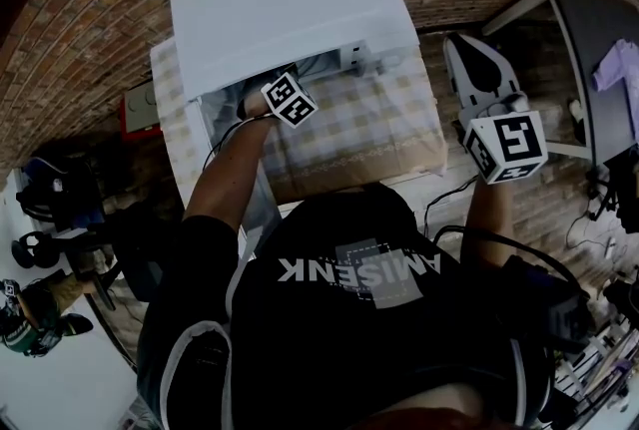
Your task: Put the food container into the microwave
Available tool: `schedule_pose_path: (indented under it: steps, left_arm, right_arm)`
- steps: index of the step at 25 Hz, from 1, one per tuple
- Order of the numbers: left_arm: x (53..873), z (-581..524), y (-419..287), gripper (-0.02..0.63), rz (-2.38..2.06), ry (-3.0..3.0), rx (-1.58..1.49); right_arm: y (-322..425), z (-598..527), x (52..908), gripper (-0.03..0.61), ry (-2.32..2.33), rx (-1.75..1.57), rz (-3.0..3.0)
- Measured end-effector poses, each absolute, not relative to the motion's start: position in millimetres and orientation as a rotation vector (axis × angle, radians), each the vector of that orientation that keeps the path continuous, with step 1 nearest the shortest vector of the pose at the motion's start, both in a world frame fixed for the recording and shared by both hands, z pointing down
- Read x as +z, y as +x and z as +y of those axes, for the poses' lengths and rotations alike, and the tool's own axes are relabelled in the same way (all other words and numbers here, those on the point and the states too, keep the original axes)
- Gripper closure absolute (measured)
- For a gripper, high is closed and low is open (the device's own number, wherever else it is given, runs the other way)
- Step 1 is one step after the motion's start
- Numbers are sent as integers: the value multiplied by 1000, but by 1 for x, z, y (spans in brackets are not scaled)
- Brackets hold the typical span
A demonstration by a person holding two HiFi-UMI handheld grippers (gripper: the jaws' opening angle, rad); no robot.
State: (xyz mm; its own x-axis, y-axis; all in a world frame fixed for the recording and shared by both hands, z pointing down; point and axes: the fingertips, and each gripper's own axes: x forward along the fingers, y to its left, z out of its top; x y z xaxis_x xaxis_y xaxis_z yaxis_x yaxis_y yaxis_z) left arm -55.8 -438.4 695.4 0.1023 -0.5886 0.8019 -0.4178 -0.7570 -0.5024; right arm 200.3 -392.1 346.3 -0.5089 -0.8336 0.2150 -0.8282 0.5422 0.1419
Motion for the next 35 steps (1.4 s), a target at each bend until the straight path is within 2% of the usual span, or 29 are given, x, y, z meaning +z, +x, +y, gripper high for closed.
schedule_pose_path:
  steps: [20, 35]
  left_arm:
    - [681, -422, -47, 536, 921, -2132, -1734]
    - [628, -388, -25, 529, 907, -2334, -1589]
  right_arm:
    - [200, -379, 338, 535, 1403, -45, -2550]
    - [188, -370, 328, 535, 1387, -74, -2581]
